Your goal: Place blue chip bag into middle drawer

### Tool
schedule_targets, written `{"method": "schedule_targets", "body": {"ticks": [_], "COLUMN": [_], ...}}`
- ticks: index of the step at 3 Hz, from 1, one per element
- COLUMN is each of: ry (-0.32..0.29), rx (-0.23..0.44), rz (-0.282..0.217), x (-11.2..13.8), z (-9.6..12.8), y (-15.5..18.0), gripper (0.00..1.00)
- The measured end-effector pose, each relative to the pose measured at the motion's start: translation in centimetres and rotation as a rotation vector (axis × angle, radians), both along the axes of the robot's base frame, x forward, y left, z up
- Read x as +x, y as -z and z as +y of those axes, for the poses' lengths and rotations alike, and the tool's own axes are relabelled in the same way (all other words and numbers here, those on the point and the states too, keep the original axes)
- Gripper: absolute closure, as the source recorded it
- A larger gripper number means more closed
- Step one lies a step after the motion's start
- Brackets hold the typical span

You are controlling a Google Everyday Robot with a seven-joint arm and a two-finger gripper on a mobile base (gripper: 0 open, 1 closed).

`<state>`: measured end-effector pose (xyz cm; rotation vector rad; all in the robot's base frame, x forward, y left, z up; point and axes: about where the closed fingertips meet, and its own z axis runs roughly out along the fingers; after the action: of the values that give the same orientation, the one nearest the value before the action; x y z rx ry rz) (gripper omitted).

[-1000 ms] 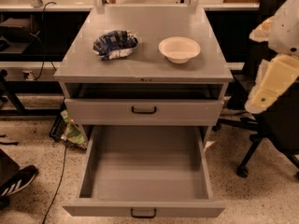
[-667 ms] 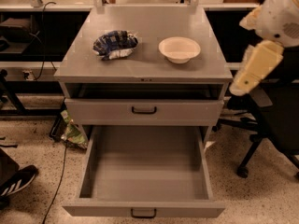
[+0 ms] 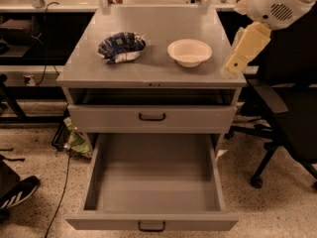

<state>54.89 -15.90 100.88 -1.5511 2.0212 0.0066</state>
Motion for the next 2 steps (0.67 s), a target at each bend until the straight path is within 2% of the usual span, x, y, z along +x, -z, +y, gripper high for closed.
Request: {"method": "schedule_targets", "body": {"ticks": [1, 2], "ry": [0.015, 0.028], "rx": [0.018, 0.086], "rz": [0.003, -0.011], "x": [1.5, 4.4], "z": [0.6, 1.8], "y": [1.0, 1.8], "gripper": [0.0, 0.0]}}
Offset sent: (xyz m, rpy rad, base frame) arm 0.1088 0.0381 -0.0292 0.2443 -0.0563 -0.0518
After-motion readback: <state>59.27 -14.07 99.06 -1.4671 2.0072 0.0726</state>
